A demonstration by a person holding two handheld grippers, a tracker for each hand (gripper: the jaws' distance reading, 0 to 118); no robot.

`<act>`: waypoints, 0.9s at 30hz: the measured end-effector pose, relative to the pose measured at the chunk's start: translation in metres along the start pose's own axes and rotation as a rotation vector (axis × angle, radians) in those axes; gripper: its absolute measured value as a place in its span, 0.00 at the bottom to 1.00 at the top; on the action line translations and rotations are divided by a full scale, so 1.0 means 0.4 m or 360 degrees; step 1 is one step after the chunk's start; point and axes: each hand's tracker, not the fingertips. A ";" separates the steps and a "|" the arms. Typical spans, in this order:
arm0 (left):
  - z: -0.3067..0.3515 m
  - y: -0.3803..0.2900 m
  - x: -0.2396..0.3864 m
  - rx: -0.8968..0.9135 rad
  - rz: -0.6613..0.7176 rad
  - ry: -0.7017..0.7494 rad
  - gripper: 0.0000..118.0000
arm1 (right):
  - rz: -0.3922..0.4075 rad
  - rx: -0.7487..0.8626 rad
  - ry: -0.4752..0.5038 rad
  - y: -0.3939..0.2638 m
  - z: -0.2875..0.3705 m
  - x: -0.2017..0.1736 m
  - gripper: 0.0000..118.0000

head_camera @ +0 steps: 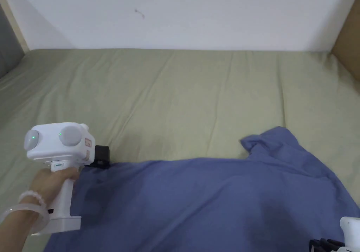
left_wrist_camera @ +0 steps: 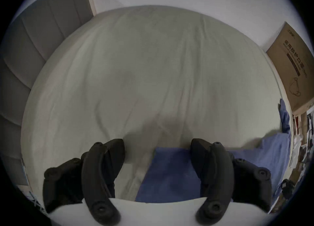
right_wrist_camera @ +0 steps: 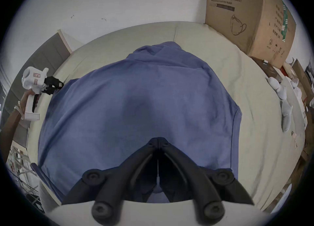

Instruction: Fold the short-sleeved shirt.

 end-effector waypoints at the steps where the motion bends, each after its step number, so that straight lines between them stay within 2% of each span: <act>1: 0.007 -0.002 0.002 0.0031 -0.0022 0.0003 0.67 | -0.0012 -0.0005 -0.0002 0.000 -0.003 0.004 0.00; 2: 0.021 0.001 0.005 0.0044 -0.0019 0.0019 0.58 | -0.0027 -0.0009 -0.0001 0.000 -0.003 0.008 0.00; 4: 0.059 -0.001 0.011 0.0141 -0.0062 0.0026 0.04 | -0.0061 -0.0011 0.0018 0.002 -0.001 0.017 0.00; 5: 0.068 -0.005 0.019 0.0146 -0.0061 0.0052 0.00 | -0.0067 -0.0010 0.0020 0.005 -0.002 0.018 0.00; 9: 0.091 -0.024 0.026 0.0100 -0.0149 0.0030 0.00 | -0.0056 0.0022 0.0009 0.045 -0.004 0.039 0.00; 11: 0.107 -0.030 0.026 0.0118 -0.0157 0.0019 0.00 | -0.0076 0.0038 0.0089 0.091 -0.012 0.069 0.00; 12: 0.111 -0.026 0.026 0.0134 -0.0153 0.0024 0.00 | -0.0076 0.0056 0.0068 0.135 -0.022 0.088 0.00; 13: 0.119 -0.023 0.024 0.0140 -0.0152 0.0017 0.00 | -0.0067 0.0072 0.0061 0.160 -0.029 0.099 0.04; 14: 0.129 -0.020 0.022 0.0153 -0.0151 0.0011 0.00 | -0.0045 0.0064 0.0047 0.201 -0.043 0.113 0.12; 16: 0.141 -0.008 0.021 0.0173 -0.0154 0.0003 0.00 | 0.0020 0.0068 -0.0044 0.286 -0.070 0.133 0.62; 17: 0.150 -0.004 0.021 0.0186 -0.0160 -0.0003 0.00 | 0.0080 0.0075 -0.0035 0.332 -0.094 0.146 0.80; 18: 0.159 -0.003 0.021 0.0203 -0.0159 -0.0005 0.00 | 0.0066 0.0047 -0.0030 0.370 -0.128 0.159 0.85; 21: 0.174 0.002 0.023 0.0225 -0.0161 -0.0017 0.00 | 0.0069 -0.0055 -0.0116 0.448 -0.208 0.186 0.84; 23: 0.182 0.001 0.026 0.0232 -0.0178 -0.0020 0.00 | 0.0090 -0.0138 -0.0113 0.471 -0.254 0.200 0.84; 25: 0.176 0.006 0.028 0.0241 -0.0208 -0.0013 0.00 | 0.0122 -0.0154 -0.0130 0.466 -0.279 0.197 0.75; 27: 0.178 0.005 0.029 0.0247 -0.0226 -0.0004 0.00 | 0.0149 -0.0255 -0.0174 0.452 -0.320 0.197 0.60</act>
